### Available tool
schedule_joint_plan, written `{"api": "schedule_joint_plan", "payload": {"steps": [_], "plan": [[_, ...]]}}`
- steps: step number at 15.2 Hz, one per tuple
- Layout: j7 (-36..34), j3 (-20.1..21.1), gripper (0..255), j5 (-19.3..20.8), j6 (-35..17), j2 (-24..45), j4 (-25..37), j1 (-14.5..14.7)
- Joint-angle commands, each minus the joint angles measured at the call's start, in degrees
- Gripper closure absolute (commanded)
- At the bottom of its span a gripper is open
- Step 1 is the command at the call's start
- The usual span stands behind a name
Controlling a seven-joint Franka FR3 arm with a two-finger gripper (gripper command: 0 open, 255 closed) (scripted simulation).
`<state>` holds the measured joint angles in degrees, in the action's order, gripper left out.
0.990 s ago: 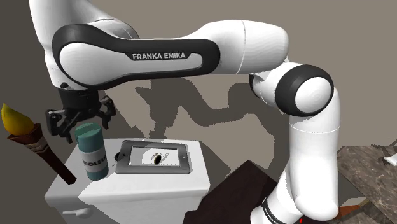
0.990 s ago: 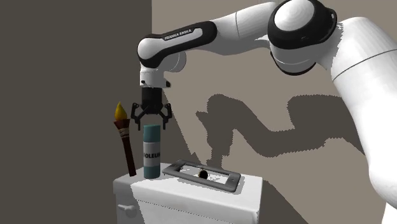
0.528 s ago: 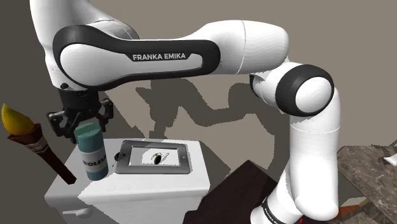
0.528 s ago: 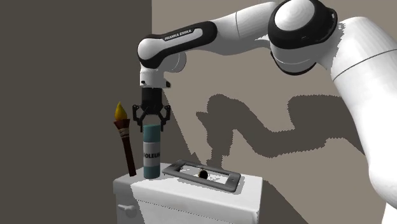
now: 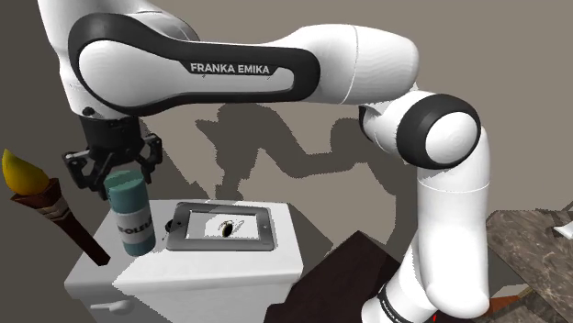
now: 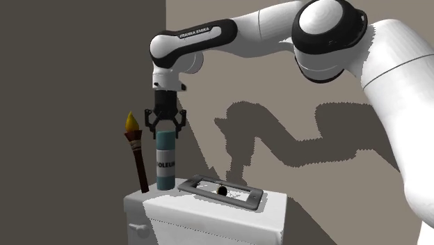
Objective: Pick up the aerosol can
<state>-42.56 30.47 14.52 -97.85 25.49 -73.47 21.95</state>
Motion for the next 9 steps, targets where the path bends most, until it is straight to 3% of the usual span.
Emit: {"api": "schedule_joint_plan", "payload": {"steps": [1,9], "plan": [[0.17,0.02,255,0.04,1.74,0.13,1.93,0.28],[0.58,-0.11,255,0.95,9.22,2.26,11.58,2.42]]}}
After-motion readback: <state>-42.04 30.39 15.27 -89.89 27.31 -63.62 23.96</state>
